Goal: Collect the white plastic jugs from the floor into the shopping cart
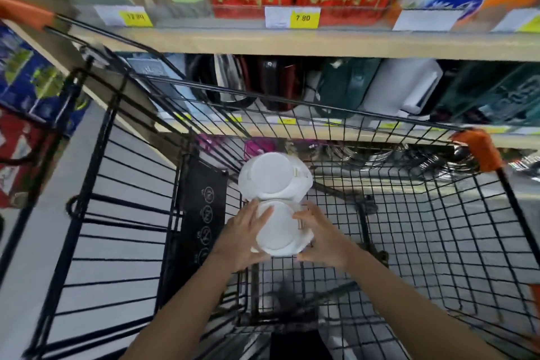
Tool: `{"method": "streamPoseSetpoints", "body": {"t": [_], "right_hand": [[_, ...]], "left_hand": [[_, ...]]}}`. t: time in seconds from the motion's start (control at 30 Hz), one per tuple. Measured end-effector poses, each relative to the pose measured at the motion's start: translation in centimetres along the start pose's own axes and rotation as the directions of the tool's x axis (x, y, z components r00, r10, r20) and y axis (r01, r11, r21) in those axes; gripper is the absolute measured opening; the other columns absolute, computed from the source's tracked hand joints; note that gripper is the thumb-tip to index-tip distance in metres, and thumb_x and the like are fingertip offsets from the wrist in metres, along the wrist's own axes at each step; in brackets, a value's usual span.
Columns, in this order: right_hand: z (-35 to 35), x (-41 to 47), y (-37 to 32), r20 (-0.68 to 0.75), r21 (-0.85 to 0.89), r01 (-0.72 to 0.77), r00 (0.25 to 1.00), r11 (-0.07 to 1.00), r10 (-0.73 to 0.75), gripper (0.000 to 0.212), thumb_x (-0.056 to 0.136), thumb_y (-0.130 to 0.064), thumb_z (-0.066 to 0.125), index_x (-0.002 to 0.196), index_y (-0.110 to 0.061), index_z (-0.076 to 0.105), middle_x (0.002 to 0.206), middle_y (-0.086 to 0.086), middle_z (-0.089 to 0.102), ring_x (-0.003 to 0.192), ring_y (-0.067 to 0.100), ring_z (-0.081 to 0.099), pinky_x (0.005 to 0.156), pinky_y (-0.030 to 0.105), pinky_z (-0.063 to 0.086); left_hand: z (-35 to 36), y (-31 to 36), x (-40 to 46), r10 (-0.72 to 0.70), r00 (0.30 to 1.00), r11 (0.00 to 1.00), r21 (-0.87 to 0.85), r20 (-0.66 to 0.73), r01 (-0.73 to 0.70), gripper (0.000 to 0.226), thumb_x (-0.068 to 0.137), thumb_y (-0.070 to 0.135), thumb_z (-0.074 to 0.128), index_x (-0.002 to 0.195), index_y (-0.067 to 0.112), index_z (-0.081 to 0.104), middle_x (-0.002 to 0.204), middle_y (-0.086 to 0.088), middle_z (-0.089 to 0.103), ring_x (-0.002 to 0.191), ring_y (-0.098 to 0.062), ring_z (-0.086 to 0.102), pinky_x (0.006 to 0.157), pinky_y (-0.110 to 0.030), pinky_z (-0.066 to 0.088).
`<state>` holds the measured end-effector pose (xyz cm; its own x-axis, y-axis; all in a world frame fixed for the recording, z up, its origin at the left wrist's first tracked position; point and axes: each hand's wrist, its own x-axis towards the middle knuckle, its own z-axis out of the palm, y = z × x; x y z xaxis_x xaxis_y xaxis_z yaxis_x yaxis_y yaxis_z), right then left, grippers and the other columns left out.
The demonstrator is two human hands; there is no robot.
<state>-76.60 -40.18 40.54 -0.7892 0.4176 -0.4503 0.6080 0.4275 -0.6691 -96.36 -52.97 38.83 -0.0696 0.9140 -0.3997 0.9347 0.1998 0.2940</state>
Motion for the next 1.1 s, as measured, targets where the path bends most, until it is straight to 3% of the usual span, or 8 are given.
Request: {"method": "streamPoseSetpoints", "body": {"t": [0.07,0.27,0.43,0.53,0.67,0.77,0.93,1.1], "right_hand": [[-2.5,-2.1,-1.3,0.062,-0.068,-0.049,0.997,0.996,0.054,0.086,0.074,-0.030,0.076,0.143,-0.028,0.026,0.155,0.000,-0.002,0.136,0.027,0.027,0.111,0.043,0.031],[-10.7,-10.4,-3.2,0.001,-0.142,-0.211,0.977,0.967,0.213,0.072,0.085,-0.035,0.065,0.146,-0.027,0.026,0.150,-0.004,0.025,0.131,0.019,0.038,0.108,0.037,0.036],[-15.9,-18.0,0.6,-0.154,-0.148,-0.327,0.940,0.933,0.305,0.055,0.090,-0.030,0.058,0.140,-0.025,0.034,0.140,-0.001,0.034,0.125,0.022,0.044,0.092,0.026,0.039],[-18.8,-23.1,3.9,-0.236,-0.054,-0.357,0.912,0.933,0.336,0.052,0.090,-0.025,0.058,0.139,-0.023,0.040,0.140,0.003,0.039,0.128,0.026,0.042,0.102,0.034,0.039],[-22.7,-30.6,9.8,-0.290,-0.008,-0.403,0.877,0.915,0.383,0.051,0.091,-0.025,0.059,0.137,-0.017,0.040,0.140,0.008,0.039,0.130,0.026,0.039,0.106,0.034,0.034],[-25.9,-36.6,15.6,-0.351,0.010,-0.421,0.848,0.907,0.397,0.047,0.090,-0.026,0.061,0.133,-0.016,0.044,0.137,0.007,0.043,0.125,0.026,0.045,0.104,0.035,0.036],[-31.0,-47.0,23.7,-0.392,-0.003,-0.482,0.807,0.876,0.442,0.045,0.092,-0.027,0.056,0.134,-0.016,0.041,0.131,0.006,0.044,0.119,0.024,0.047,0.095,0.029,0.035],[-32.8,-55.4,31.5,-0.479,0.144,-0.558,0.684,0.818,0.551,0.042,0.091,-0.030,0.056,0.131,-0.020,0.044,0.128,0.004,0.048,0.116,0.024,0.052,0.095,0.033,0.041]], "left_hand": [[-2.8,1.6,-0.3,-0.062,0.997,0.997,-0.046,0.041,0.063,0.089,0.086,0.059,0.054,0.151,0.034,-0.002,0.160,0.001,-0.008,0.147,-0.023,0.001,0.114,-0.046,0.027],[-11.8,9.5,0.5,0.064,0.997,0.998,-0.024,0.044,-0.063,0.056,0.094,0.049,0.045,0.143,0.023,0.032,0.143,-0.002,0.037,0.123,-0.022,0.045,0.094,-0.036,0.043],[-16.2,18.9,3.4,0.233,0.968,0.970,0.046,0.095,-0.238,0.054,0.097,0.040,0.046,0.145,0.021,0.030,0.146,-0.003,0.036,0.125,-0.022,0.046,0.096,-0.034,0.044],[-17.5,25.9,5.5,0.325,0.943,0.941,0.073,0.075,-0.330,0.052,0.097,0.039,0.047,0.144,0.024,0.032,0.147,-0.001,0.037,0.125,-0.020,0.047,0.094,-0.032,0.044],[-16.9,36.4,8.8,0.429,0.903,0.902,0.042,0.023,-0.430,0.047,0.096,0.038,0.048,0.140,0.026,0.037,0.143,0.004,0.040,0.119,-0.016,0.052,0.088,-0.024,0.044],[-15.1,45.1,11.4,0.492,0.871,0.868,0.079,0.006,-0.491,0.041,0.095,0.036,0.049,0.134,0.024,0.043,0.130,0.003,0.048,0.115,-0.021,0.053,0.086,-0.031,0.043],[-12.1,59.8,15.1,0.531,0.848,0.845,0.071,0.004,-0.530,0.042,0.092,0.032,0.051,0.134,0.025,0.044,0.137,0.004,0.047,0.122,-0.021,0.049,0.090,-0.031,0.039],[-9.6,71.1,18.7,0.587,0.806,0.805,0.044,0.081,-0.591,0.045,0.087,0.031,0.057,0.131,0.028,0.045,0.129,0.008,0.051,0.113,-0.016,0.055,0.089,-0.031,0.045]]}}
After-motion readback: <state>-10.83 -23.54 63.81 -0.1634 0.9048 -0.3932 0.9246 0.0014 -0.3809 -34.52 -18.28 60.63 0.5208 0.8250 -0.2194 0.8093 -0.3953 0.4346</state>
